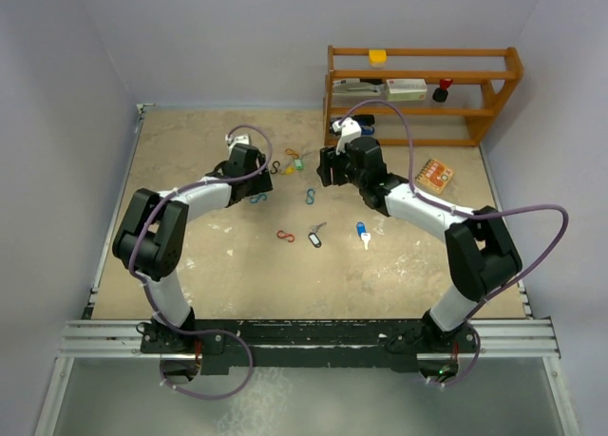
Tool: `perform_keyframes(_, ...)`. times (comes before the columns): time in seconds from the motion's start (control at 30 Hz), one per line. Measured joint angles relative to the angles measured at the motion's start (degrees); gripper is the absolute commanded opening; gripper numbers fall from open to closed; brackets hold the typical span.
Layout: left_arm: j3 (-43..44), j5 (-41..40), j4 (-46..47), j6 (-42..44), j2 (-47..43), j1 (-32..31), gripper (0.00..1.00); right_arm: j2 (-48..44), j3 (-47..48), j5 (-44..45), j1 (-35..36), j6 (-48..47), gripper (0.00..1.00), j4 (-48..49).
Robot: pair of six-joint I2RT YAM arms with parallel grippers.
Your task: Put the keys on the keyring
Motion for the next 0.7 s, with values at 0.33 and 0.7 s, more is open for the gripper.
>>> perform_keyframes(0.33,-3.1,6.9,4.2,0.0,0.0,0.0,0.72,-1.3,-1.9,0.0,-0.4,0.0,0.62,0.0)
perform_keyframes(0.7,-5.1,7.5,4.5,0.0,-0.3,0.0,0.72,-1.4,-1.9,0.0,-0.5,0.0,0.62,0.2)
